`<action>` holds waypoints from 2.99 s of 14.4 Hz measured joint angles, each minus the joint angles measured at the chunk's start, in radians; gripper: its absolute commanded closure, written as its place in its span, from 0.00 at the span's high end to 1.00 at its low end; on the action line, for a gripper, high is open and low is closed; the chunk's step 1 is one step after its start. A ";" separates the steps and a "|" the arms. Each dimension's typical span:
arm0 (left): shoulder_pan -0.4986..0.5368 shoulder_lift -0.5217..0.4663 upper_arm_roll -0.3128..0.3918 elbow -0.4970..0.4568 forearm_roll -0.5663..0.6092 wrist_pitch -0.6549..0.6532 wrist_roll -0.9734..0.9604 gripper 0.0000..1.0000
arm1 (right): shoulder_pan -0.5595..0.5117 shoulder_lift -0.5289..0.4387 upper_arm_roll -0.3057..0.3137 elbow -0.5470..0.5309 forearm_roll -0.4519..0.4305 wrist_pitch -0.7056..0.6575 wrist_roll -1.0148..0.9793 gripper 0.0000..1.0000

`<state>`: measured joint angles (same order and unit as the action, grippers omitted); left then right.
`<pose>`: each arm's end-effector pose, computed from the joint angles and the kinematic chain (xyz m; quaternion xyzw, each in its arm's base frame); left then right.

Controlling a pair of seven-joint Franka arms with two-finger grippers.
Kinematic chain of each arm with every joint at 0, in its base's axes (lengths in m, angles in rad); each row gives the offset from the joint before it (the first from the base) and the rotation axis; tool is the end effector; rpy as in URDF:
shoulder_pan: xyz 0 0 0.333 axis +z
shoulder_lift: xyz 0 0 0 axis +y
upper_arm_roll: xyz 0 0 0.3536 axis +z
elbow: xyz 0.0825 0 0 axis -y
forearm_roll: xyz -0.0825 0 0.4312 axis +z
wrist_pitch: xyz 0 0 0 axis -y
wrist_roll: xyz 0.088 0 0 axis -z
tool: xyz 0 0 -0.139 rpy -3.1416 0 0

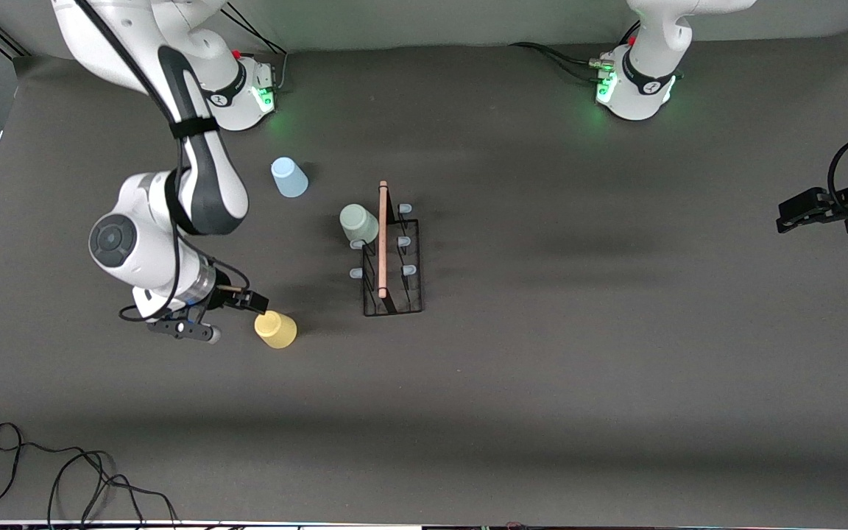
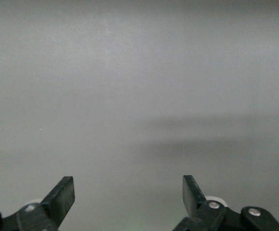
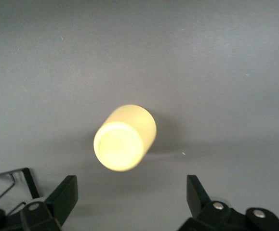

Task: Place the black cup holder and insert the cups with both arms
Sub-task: 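Grasp the yellow cup with the right gripper and lift it, then lower the yellow cup onto a rack peg with the right gripper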

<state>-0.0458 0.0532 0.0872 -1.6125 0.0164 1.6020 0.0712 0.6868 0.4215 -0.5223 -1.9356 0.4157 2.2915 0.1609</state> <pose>0.6166 0.0266 0.5788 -0.9993 0.0154 0.0323 0.0087 0.6539 0.1397 0.2648 -0.9918 0.1164 0.0028 0.0532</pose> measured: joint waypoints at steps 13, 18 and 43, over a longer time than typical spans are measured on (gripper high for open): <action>0.016 -0.003 0.002 -0.001 0.000 -0.001 0.001 1.00 | 0.003 0.270 0.025 0.126 0.167 0.102 -0.009 1.00; 0.016 -0.004 0.001 0.000 0.000 -0.023 0.001 1.00 | 0.006 0.275 0.027 0.131 0.170 0.099 -0.012 0.52; 0.016 -0.015 0.000 -0.001 0.000 -0.042 0.004 1.00 | 0.194 -0.038 0.016 0.131 0.110 -0.181 0.355 0.00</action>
<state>-0.0296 0.0384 0.0874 -1.6137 0.0165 1.5604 0.0749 0.8810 0.3832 -0.5060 -1.8044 0.5261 2.1102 0.5154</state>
